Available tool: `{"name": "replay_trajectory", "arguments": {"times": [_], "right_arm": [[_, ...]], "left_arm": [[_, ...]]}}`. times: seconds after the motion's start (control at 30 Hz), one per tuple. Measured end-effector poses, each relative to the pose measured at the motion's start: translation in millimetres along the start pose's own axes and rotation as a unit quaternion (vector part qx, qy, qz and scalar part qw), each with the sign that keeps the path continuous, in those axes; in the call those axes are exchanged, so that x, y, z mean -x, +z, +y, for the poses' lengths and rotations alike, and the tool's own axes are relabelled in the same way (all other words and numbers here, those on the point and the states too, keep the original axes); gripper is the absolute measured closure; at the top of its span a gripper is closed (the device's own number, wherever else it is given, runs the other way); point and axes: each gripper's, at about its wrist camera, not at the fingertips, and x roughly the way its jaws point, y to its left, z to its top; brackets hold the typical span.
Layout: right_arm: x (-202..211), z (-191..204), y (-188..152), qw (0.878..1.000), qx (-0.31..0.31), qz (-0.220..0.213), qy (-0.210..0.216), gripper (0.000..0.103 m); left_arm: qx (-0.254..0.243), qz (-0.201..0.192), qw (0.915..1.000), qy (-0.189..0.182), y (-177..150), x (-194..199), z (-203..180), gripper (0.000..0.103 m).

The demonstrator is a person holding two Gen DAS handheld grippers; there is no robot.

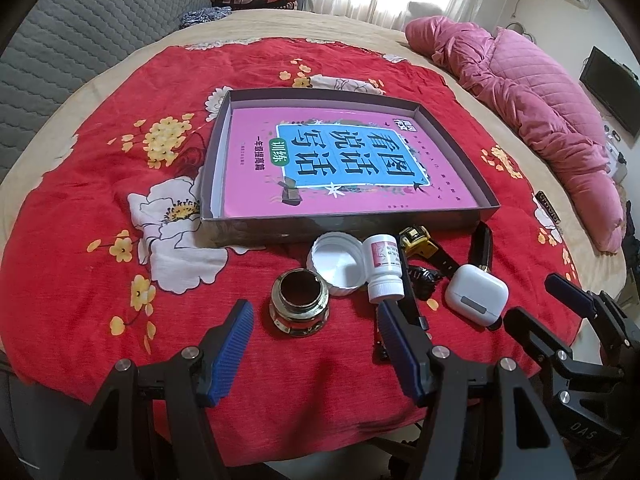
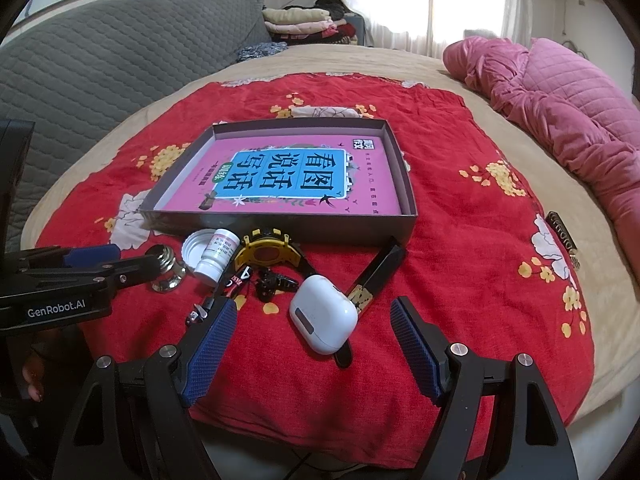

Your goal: Organize rigid objects

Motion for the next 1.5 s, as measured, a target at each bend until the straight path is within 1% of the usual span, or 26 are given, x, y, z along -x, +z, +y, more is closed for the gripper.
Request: {"name": "replay_trajectory", "arguments": {"times": [0.77,1.07,1.5], "right_arm": [[0.5,-3.2,-0.6,1.000,-0.002,-0.002,-0.003,0.023],[5.8,-3.3,2.2,1.000,0.000,-0.019,-0.009,0.023],[4.7,-5.0,1.9,1.000,-0.003,-0.016,-0.005,0.023]], "left_arm": [[-0.005,-0.001,0.9999,0.012,-0.1,0.8,0.5,0.039],[-0.012,-0.010,0.9997,0.018,1.2,3.9,-2.7,0.039],[-0.012,-0.009,0.9997,0.018,2.2,3.5,-0.5,0.039]]}}
